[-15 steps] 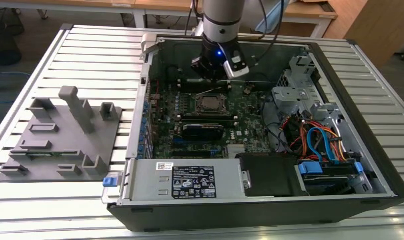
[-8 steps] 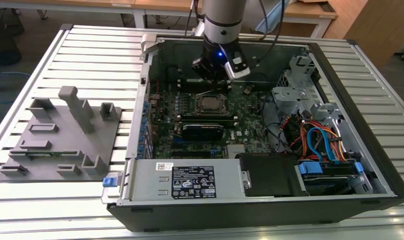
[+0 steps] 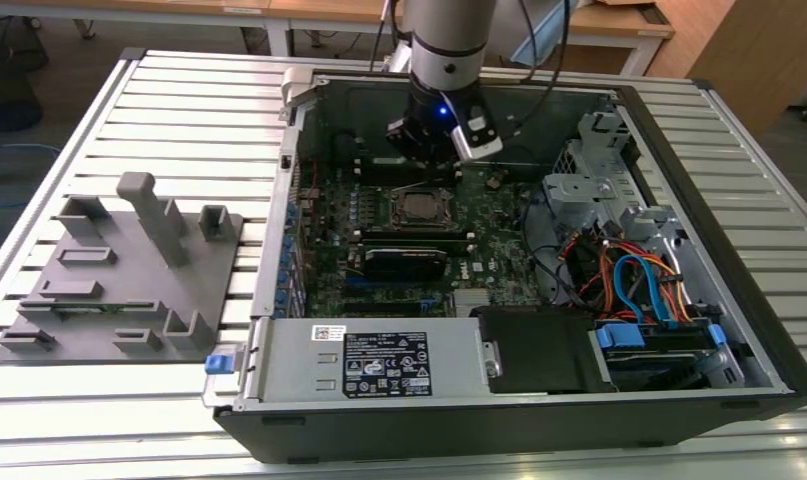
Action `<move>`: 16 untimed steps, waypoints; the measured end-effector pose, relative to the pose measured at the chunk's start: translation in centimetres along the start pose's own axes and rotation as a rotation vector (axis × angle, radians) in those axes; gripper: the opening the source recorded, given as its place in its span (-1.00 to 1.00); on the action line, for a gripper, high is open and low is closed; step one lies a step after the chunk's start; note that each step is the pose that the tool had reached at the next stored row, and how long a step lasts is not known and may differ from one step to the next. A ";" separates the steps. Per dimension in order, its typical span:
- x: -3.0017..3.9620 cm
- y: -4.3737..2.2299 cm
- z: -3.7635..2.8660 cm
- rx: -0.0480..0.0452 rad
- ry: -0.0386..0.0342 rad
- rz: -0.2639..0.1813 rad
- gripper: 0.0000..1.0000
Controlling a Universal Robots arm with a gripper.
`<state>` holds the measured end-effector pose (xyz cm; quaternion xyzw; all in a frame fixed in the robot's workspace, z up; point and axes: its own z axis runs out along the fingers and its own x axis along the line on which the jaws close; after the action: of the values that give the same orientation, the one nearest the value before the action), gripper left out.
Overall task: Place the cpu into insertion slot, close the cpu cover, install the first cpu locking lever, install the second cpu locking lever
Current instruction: 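Install the first cpu locking lever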
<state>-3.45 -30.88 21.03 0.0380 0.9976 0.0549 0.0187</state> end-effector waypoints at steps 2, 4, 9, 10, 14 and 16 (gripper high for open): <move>-0.03 -0.02 0.16 0.0001 0.0000 0.000 -0.80; -0.07 -0.03 0.35 0.0000 0.0000 0.000 -0.80; -0.12 -0.08 0.86 0.0003 0.0000 0.000 -0.80; -0.13 -0.09 0.92 0.0004 0.0000 0.000 -0.80; -0.15 -0.11 1.11 0.0010 0.0000 0.000 -0.80; -0.16 -0.11 1.12 0.0013 0.0001 0.000 -0.80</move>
<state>-3.25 -30.88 19.91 0.0380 0.9976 0.0543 0.0187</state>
